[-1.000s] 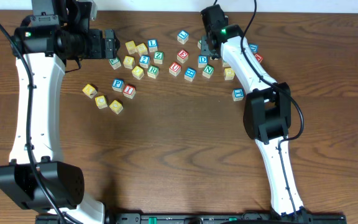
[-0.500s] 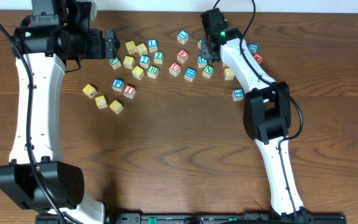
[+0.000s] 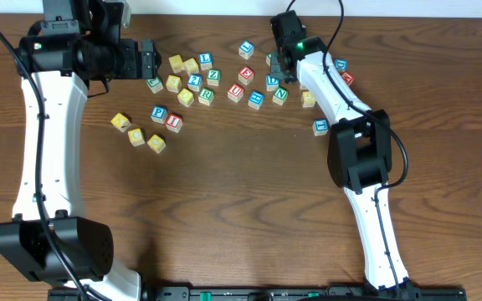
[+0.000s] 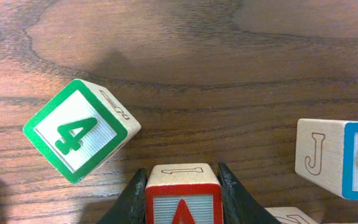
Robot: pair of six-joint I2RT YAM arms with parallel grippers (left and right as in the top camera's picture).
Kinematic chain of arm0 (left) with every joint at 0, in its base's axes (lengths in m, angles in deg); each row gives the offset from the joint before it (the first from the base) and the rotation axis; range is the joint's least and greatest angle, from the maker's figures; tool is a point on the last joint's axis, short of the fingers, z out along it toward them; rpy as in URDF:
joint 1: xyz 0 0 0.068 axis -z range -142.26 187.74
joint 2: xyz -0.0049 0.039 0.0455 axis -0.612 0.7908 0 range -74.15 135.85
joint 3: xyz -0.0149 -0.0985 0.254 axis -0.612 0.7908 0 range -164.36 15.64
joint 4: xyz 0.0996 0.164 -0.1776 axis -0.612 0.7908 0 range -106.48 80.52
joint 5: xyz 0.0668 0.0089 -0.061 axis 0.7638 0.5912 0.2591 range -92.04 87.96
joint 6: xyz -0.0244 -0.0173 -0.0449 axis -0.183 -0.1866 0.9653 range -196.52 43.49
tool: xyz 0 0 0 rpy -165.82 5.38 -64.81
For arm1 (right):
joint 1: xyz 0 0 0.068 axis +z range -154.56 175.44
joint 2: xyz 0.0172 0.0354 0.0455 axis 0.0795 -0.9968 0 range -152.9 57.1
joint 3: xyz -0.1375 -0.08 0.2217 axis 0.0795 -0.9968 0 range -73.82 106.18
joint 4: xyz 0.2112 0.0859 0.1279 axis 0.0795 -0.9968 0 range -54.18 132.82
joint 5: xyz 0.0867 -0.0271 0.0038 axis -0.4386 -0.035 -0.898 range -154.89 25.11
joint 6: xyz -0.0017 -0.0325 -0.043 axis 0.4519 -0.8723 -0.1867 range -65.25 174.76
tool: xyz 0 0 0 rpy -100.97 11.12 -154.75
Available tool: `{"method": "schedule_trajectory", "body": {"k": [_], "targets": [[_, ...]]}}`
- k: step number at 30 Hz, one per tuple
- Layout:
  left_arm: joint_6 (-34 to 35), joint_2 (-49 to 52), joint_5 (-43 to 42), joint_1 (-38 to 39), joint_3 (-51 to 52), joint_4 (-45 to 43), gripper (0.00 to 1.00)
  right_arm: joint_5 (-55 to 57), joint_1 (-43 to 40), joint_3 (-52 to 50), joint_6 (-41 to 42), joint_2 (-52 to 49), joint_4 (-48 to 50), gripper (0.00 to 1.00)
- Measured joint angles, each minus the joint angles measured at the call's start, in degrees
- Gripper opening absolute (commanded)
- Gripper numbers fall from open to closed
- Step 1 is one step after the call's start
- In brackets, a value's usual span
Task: Spell out AI2
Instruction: 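Lower the right gripper and close it on the red A block, then lift the red A block and carry it toward the table center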
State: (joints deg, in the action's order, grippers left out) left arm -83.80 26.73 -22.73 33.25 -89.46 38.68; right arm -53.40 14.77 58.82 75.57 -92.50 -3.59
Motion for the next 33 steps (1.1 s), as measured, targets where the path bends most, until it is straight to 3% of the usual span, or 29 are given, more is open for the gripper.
{"method": "schedule_trajectory", "body": {"k": [10, 21, 28, 33], "targets": [[0.0, 0.0, 0.0, 0.0, 0.0, 0.0, 0.98, -0.1, 0.0, -0.4, -1.2, 4.7, -5.4, 0.16], [0.0, 0.0, 0.0, 0.0, 0.0, 0.0, 0.98, -6.0, 1.6, -0.3, -4.3, 23.0, -22.7, 0.16], [0.0, 0.0, 0.0, 0.0, 0.0, 0.0, 0.97, -11.6, 5.9, -0.9, -5.2, 23.4, -34.6, 0.17], [0.0, 0.0, 0.0, 0.0, 0.0, 0.0, 0.98, -13.6, 9.8, -6.3, -4.8, 23.3, -33.8, 0.17]]}}
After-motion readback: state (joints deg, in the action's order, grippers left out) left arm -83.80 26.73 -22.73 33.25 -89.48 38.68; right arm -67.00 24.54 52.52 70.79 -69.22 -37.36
